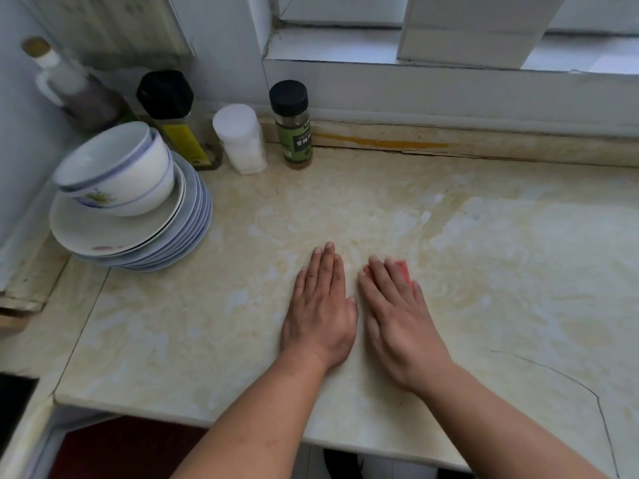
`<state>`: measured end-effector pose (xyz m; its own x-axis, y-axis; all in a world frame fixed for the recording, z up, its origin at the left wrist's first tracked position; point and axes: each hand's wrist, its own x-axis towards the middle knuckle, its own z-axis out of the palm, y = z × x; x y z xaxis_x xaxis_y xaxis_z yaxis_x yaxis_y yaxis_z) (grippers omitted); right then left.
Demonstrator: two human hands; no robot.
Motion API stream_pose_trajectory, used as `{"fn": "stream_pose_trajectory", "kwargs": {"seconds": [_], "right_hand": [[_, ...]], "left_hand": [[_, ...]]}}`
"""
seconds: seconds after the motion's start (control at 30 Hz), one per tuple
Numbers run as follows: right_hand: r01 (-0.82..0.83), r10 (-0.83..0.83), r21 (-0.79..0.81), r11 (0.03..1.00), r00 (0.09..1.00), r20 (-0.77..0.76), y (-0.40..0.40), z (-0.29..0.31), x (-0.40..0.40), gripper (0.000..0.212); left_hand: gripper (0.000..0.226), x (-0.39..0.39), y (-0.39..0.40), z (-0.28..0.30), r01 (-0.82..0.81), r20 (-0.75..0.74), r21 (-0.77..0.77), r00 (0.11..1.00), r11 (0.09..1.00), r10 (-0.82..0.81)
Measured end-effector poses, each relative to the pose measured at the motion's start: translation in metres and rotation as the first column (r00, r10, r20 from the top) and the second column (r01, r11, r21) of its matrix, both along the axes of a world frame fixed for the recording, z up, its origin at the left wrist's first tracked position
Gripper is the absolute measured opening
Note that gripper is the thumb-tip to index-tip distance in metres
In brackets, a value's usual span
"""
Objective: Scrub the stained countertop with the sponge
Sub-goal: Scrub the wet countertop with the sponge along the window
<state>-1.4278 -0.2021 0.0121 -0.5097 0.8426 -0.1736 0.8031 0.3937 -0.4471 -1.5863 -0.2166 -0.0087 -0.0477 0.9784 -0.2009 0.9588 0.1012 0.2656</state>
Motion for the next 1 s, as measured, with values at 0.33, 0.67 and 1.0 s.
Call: {"fn": "stream_pose_trajectory", "kwargs": {"seconds": [0.33,0.67,1.0], "right_hand": [[0.200,-0.200,0.006,0.980,0.979,0.037,0.060,-0.004,-0.023,0.064],[0.238,-0.244,0.070,0.969,0.965,0.094,0.091,-0.011,-0.017,0.067],[0.225,-0.225,0.015,0.974,0.970,0.088,0.014,-0.006,0.027,0.073]], "left_hand": [[0.084,0.002,0.001,0.002,0.000,-0.022,-0.026,1.000,1.000,-0.001],[0.082,0.001,0.000,-0.001,0.006,-0.021,0.002,1.000,1.000,-0.006],[0.080,0.000,-0.001,-0.004,0.003,-0.006,0.040,1.000,0.999,-0.003]]}}
